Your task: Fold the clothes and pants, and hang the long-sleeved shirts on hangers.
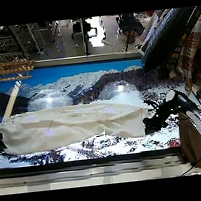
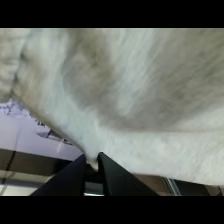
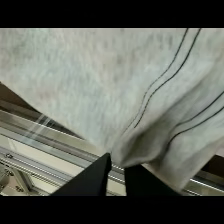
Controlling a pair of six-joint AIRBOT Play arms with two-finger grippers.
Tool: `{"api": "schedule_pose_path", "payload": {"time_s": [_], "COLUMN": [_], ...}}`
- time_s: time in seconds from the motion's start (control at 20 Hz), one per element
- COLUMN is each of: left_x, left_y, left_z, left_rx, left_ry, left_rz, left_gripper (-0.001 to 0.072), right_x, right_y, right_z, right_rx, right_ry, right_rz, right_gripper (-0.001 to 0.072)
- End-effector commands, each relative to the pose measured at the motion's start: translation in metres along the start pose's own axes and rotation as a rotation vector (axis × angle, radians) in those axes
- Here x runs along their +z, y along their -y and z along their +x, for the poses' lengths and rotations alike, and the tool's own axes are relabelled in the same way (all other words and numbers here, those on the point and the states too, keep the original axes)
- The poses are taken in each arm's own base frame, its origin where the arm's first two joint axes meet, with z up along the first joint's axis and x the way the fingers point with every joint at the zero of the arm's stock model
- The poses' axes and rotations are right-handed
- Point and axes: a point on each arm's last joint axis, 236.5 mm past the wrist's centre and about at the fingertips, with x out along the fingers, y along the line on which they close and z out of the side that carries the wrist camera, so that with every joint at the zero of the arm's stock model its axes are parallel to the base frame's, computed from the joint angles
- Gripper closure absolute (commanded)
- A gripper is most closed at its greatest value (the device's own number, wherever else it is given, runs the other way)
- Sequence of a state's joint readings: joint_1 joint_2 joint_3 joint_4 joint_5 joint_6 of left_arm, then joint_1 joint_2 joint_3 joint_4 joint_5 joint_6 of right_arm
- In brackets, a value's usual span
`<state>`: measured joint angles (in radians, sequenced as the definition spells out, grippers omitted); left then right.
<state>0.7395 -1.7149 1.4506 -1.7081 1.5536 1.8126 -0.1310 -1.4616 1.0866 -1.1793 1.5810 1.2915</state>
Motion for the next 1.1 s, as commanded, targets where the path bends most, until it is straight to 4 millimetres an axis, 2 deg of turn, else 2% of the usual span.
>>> {"api": "schedule_pose_path", "payload": {"time_s": [0.0,0.05,0.15,0.25,0.35,0.4,0.5,0.6,0.65,0.75,0.9,1.05], "left_x": [-0.010,-0.002,0.024,0.057,0.088,0.102,0.122,0.134,0.141,0.155,0.162,0.162], "left_y": [0.004,0.003,-0.008,-0.022,-0.021,-0.019,-0.021,-0.025,-0.028,-0.033,-0.028,-0.023], "left_z": [-0.015,-0.029,-0.061,-0.091,-0.110,-0.114,-0.108,-0.089,-0.083,-0.075,-0.063,-0.056], "left_rx": [-0.018,-0.016,0.016,0.023,-0.069,-0.124,-0.177,-0.183,-0.180,-0.182,-0.204,-0.205], "left_ry": [0.036,0.085,0.228,0.405,0.566,0.622,0.669,0.667,0.676,0.708,0.705,0.690], "left_rz": [-0.002,-0.002,-0.020,-0.080,-0.129,-0.145,-0.137,-0.110,-0.103,-0.099,-0.065,-0.032], "left_gripper": [0.0222,0.0212,0.0210,0.0208,0.0186,0.0120,0.0091,0.0065,0.0063,0.0014,0.0017,0.0019], "right_x": [-0.005,0.011,0.049,0.075,0.086,0.089,0.093,0.096,0.100,0.110,0.130,0.146], "right_y": [-0.002,0.000,0.006,0.011,0.013,0.010,0.012,0.018,0.020,0.024,0.022,0.031], "right_z": [-0.011,-0.025,-0.061,-0.085,-0.089,-0.085,-0.074,-0.065,-0.062,-0.060,-0.057,-0.047], "right_rx": [-0.030,-0.048,-0.086,-0.106,-0.102,-0.074,-0.049,-0.043,-0.044,-0.042,0.009,0.025], "right_ry": [0.092,0.166,0.347,0.479,0.522,0.515,0.490,0.466,0.470,0.495,0.542,0.565], "right_rz": [-0.013,-0.020,-0.015,0.019,0.038,0.048,0.077,0.096,0.101,0.111,0.141,0.185], "right_gripper": [0.0372,0.0295,0.0284,0.0284,0.0284,0.0284,0.0274,0.0206,0.0200,0.0198,0.0198,0.0199]}}
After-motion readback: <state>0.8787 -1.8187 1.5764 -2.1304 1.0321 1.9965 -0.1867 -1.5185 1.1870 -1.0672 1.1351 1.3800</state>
